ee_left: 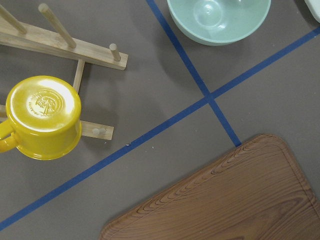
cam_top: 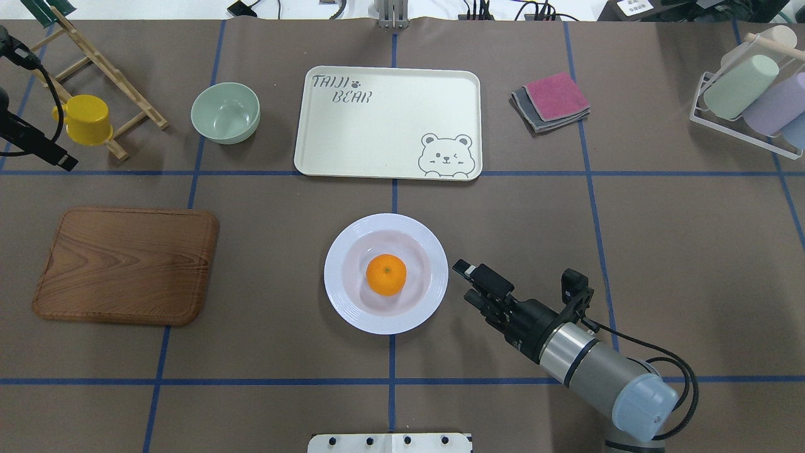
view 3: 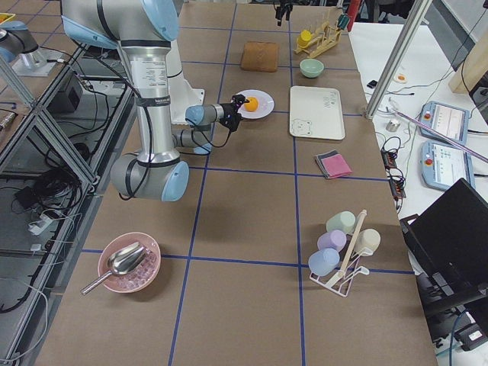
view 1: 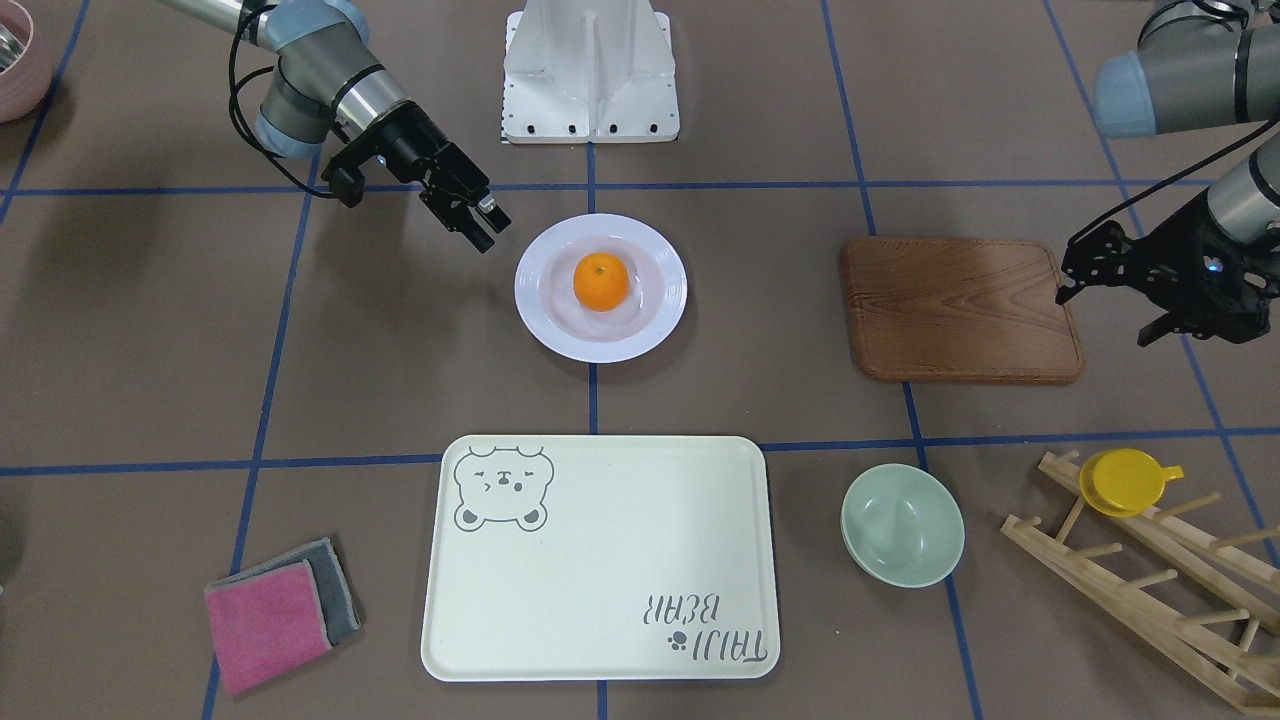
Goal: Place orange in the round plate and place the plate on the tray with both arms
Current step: 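Hook the right gripper against the plate rim nearest the robot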
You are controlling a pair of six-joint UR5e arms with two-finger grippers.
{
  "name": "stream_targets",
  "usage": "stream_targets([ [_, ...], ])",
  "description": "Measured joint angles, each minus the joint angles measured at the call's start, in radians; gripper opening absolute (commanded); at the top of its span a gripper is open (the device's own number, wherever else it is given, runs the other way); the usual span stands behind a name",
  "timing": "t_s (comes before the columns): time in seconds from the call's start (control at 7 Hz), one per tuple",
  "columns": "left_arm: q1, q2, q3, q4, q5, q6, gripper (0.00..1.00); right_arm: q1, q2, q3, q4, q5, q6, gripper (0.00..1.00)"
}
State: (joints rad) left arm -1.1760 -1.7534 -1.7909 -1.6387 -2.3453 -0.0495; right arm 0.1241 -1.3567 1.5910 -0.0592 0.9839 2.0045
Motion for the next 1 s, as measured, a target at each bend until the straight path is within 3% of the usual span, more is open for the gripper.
stream_targets([
  [0.43, 0.000, 0.001, -0.005, -0.001, -0.001, 0.000, 0.99, -0.021, 0.053, -0.102, 0.048, -0.040, 0.004, 0.91],
  [0.57, -0.001, 0.001, -0.007, -0.001, 0.000, -0.001, 0.99, -0.015, 0.082, -0.134, 0.048, -0.041, 0.004, 0.83],
  [0.71, -0.002, 0.001, -0.008, -0.002, 0.000, -0.002, 0.99, -0.012, 0.103, -0.157, 0.047, -0.041, 0.005, 0.62],
  [0.86, -0.002, 0.002, -0.008, -0.002, 0.000, -0.002, 0.99, -0.011, 0.115, -0.168, 0.047, -0.042, 0.005, 0.32],
  [1.0, -0.002, 0.002, -0.008, -0.002, 0.000, -0.003, 0.99, -0.009, 0.124, -0.175, 0.046, -0.042, 0.006, 0.12],
])
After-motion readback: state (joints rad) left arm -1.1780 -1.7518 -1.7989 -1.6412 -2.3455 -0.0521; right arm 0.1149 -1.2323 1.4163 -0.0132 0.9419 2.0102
